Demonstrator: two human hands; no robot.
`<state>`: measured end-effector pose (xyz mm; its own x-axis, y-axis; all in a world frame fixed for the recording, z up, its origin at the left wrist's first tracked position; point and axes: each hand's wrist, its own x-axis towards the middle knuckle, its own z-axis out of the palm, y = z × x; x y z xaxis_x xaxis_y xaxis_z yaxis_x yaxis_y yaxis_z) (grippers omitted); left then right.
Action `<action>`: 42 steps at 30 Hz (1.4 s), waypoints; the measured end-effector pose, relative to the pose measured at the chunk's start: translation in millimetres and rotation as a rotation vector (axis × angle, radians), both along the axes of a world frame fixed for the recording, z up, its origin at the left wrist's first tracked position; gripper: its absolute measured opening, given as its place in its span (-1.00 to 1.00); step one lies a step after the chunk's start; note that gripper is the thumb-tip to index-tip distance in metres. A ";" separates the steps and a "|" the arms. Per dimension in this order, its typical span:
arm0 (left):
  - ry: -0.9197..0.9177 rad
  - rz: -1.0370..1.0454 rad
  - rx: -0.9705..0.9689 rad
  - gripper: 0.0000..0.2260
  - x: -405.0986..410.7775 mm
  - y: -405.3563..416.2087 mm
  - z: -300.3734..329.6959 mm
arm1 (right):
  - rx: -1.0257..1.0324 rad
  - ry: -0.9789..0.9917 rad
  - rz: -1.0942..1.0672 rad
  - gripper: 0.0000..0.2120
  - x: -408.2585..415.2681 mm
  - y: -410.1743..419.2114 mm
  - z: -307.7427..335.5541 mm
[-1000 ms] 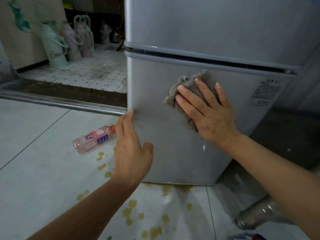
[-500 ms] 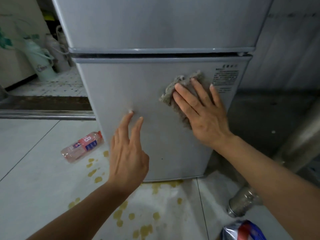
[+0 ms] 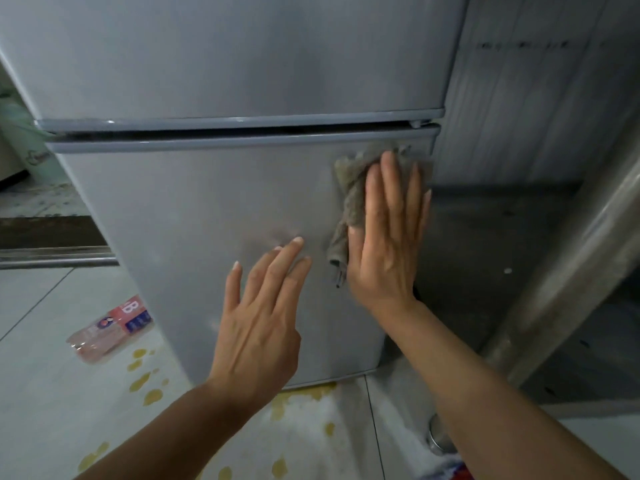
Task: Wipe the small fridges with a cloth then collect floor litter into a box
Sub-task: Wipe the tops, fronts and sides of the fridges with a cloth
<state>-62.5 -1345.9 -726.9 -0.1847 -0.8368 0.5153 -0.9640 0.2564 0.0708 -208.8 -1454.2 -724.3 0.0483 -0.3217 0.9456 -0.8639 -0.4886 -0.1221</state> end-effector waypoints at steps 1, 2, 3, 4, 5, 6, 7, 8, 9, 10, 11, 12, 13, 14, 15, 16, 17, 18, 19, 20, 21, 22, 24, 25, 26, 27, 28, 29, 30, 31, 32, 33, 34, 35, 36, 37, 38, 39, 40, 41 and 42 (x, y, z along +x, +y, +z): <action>0.009 0.002 -0.010 -0.21 -1.6 -3.2 0.4 | -0.029 -0.068 0.013 -0.45 1.5 -4.4 6.9; 0.009 0.006 -0.013 -0.20 -2.4 -5.5 -0.5 | -0.048 -0.109 0.022 -0.45 3.2 -7.2 5.3; -0.006 0.008 -0.010 -0.19 -2.4 -7.3 -2.7 | -0.046 -0.143 0.028 -0.46 5.2 -7.6 -4.0; -0.033 0.010 -0.003 -0.19 -1.7 -8.2 -6.0 | -0.017 -0.181 0.024 -0.45 7.2 -5.4 -19.9; -0.064 0.011 0.008 -0.18 -0.6 -8.0 -10.0 | 0.045 -0.228 0.012 -0.43 8.7 -0.4 -39.9; -0.093 0.010 0.022 -0.19 0.7 -6.9 -14.3 | 0.133 -0.279 -0.008 -0.41 9.9 6.9 -60.2; -0.114 0.009 0.037 -0.21 2.0 -5.5 -18.2 | 0.232 -0.319 -0.030 -0.37 10.8 14.5 -78.5; -0.133 0.008 0.051 -0.23 3.3 -4.5 -21.2 | 0.323 -0.338 -0.052 -0.33 12.2 20.8 -92.0; -0.157 0.008 0.066 -0.24 4.0 -3.9 -24.1 | 0.398 -0.346 -0.075 -0.29 13.8 25.9 -101.2; -0.178 0.005 0.077 -0.26 4.6 -3.0 -26.5 | 0.449 -0.355 -0.090 -0.26 15.8 30.1 -105.4; -0.185 0.001 0.078 -0.28 5.0 -1.5 -27.9 | 0.477 -0.375 -0.081 -0.24 17.2 32.7 -102.5; -0.177 -0.006 0.066 -0.31 5.5 -0.5 -27.9 | 0.476 -0.410 -0.053 -0.23 18.0 32.4 -92.7; -0.167 -0.012 0.045 -0.32 5.6 -0.8 -26.3 | 0.446 -0.449 -0.020 -0.25 18.9 29.7 -78.1; -0.161 -0.016 0.025 -0.31 5.1 -3.1 -24.0 | 0.387 -0.489 0.002 -0.29 18.9 24.6 -59.0; -0.159 -0.018 0.015 -0.29 4.2 -6.7 -21.7 | 0.310 -0.529 0.003 -0.34 18.4 18.7 -39.4; -0.158 -0.020 0.011 -0.25 3.7 -9.7 -19.9 | 0.224 -0.562 -0.005 -0.38 18.0 13.9 -21.9; -0.155 -0.025 0.006 -0.21 3.9 -11.9 -19.3 | 0.146 -0.585 -0.005 -0.42 17.0 9.6 -7.8; -0.155 -0.032 0.001 -0.19 4.8 -13.2 -20.3 | 0.086 -0.598 0.002 -0.44 15.7 5.6 1.7; -0.162 -0.039 -0.002 -0.17 5.6 -14.2 -22.8 | 0.049 -0.604 0.014 -0.45 13.9 1.9 5.7; -0.176 -0.043 -0.005 -0.17 6.6 -15.6 -26.6 | 0.030 -0.609 0.024 -0.46 11.9 -1.6 3.7; -0.195 -0.047 -0.012 -0.16 7.8 -17.4 -31.5 | 0.029 -0.619 0.031 -0.47 10.3 -5.2 -3.1; -0.215 -0.052 -0.018 -0.16 9.0 -19.0 -36.8 | 0.044 -0.633 0.036 -0.48 9.2 -7.1 -13.9; -0.255 -0.067 -0.020 -0.16 10.7 -19.6 -47.7 | 0.134 -0.661 0.028 -0.45 10.4 -4.4 -44.1; -0.276 -0.074 -0.014 -0.16 11.2 -18.2 -52.8 | 0.198 -0.669 0.013 -0.43 12.4 0.1 -62.7; -0.294 -0.080 -0.003 -0.16 11.3 -16.5 -56.8 | 0.259 -0.667 0.004 -0.42 13.8 5.6 -81.9; -0.312 -0.084 0.010 -0.17 11.6 -14.9 -59.5 | 0.315 -0.662 0.007 -0.42 14.4 10.9 -99.7; -0.331 -0.087 0.021 -0.18 11.9 -14.1 -61.3 | 0.366 -0.663 0.017 -0.43 14.2 15.5 -114.4; -0.352 -0.090 0.030 -0.20 12.8 -13.6 -62.3 | 0.412 -0.672 0.024 -0.44 13.7 19.4 -125.8; -0.367 -0.095 0.034 -0.22 14.1 -12.5 -62.8 | 0.444 -0.686 0.023 -0.44 13.4 23.7 -132.5; -0.368 -0.099 0.032 -0.23 15.5 -10.9 -62.7 | 0.462 -0.692 0.020 -0.43 13.6 26.5 -133.0; -0.358 -0.101 0.025 -0.24 16.9 -9.1 -62.2 | 0.463 -0.681 0.021 -0.41 15.2 28.2 -128.2; -0.344 -0.102 0.013 -0.25 17.8 -7.7 -61.2 | 0.441 -0.656 0.027 -0.40 17.9 28.6 -118.9; -0.333 -0.099 0.000 -0.27 18.4 -7.0 -60.3 | 0.390 -0.630 0.027 -0.38 20.2 25.8 -106.6; -0.324 -0.094 -0.008 -0.29 19.4 -7.3 -59.7 | 0.312 -0.611 0.012 -0.38 21.4 19.5 -94.3; -0.319 -0.087 -0.010 -0.31 21.4 -7.5 -59.8 | 0.231 -0.598 -0.013 -0.38 22.2 12.3 -83.9; -0.317 -0.082 -0.008 -0.33 24.4 -7.3 -60.8 | 0.166 -0.578 -0.036 -0.39 22.6 5.5 -77.6; -0.322 -0.075 -0.001 -0.34 27.9 -7.1 -62.8 | 0.121 -0.532 -0.054 -0.39 22.6 1.0 -78.3; -0.337 -0.068 0.010 -0.35 31.6 -6.5 -66.0 | 0.097 -0.452 -0.066 -0.39 22.9 0.2 -87.0; -0.358 -0.062 0.024 -0.35 35.3 -5.3 -70.1 | 0.100 -0.345 -0.078 -0.40 23.4 3.9 -102.8; -0.376 -0.057 0.041 -0.35 39.3 -3.4 -74.6 | 0.130 -0.215 -0.093 -0.41 23.7 10.0 -124.4; -0.389 -0.051 0.058 -0.34 43.2 -0.9 -79.2 | 0.173 -0.072 -0.104 -0.43 22.8 17.4 -148.0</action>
